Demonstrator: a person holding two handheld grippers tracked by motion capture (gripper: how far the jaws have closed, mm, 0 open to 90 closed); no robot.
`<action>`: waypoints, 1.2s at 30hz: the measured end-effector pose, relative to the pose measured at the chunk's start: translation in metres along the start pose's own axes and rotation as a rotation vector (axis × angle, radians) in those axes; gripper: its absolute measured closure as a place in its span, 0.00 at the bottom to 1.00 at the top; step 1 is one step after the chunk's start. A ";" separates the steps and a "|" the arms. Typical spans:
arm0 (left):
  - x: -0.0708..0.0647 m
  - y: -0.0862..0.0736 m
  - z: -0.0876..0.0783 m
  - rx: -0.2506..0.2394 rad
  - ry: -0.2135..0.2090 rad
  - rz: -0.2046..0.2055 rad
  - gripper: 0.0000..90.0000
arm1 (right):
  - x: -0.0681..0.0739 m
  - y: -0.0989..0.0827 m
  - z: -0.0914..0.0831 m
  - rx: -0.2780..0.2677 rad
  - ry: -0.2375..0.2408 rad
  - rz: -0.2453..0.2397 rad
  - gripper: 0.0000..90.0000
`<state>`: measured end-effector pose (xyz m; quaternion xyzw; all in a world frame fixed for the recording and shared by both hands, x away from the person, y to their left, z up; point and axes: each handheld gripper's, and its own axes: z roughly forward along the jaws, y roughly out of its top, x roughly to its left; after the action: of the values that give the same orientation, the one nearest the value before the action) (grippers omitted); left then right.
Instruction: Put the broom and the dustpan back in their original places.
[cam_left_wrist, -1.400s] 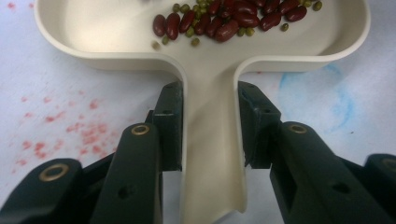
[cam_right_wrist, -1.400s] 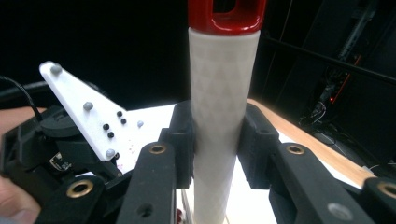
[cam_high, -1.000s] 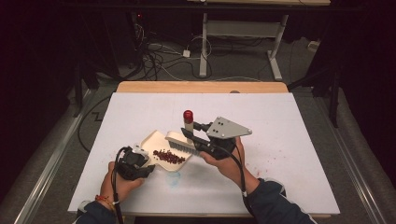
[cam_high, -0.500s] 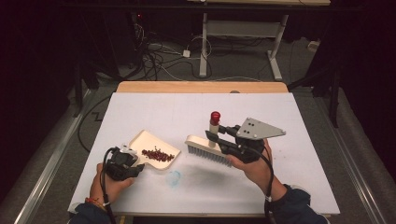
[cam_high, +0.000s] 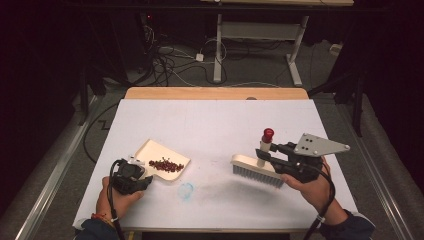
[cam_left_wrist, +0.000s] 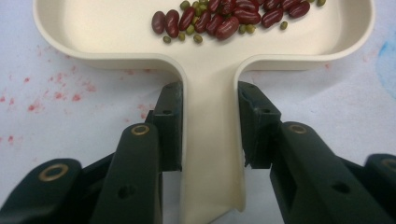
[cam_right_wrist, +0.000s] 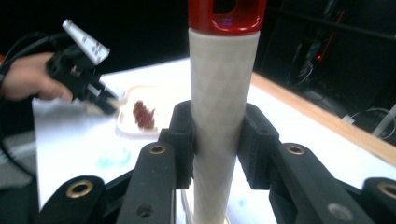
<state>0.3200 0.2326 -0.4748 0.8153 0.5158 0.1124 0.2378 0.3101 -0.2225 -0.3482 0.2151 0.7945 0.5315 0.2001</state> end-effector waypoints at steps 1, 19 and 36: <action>-0.001 0.001 0.000 -0.001 0.006 -0.002 0.70 | -0.003 -0.003 -0.004 0.012 0.003 0.004 0.77; -0.020 0.015 0.011 -0.051 -0.014 -0.152 0.61 | -0.033 -0.025 -0.029 0.136 0.035 0.100 0.77; -0.023 0.010 -0.004 -0.228 -0.019 0.048 0.41 | -0.093 -0.022 0.017 0.208 -0.089 0.202 0.72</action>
<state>0.3161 0.2098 -0.4646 0.7960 0.4779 0.1684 0.3311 0.3931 -0.2687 -0.3661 0.3369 0.8100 0.4536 0.1570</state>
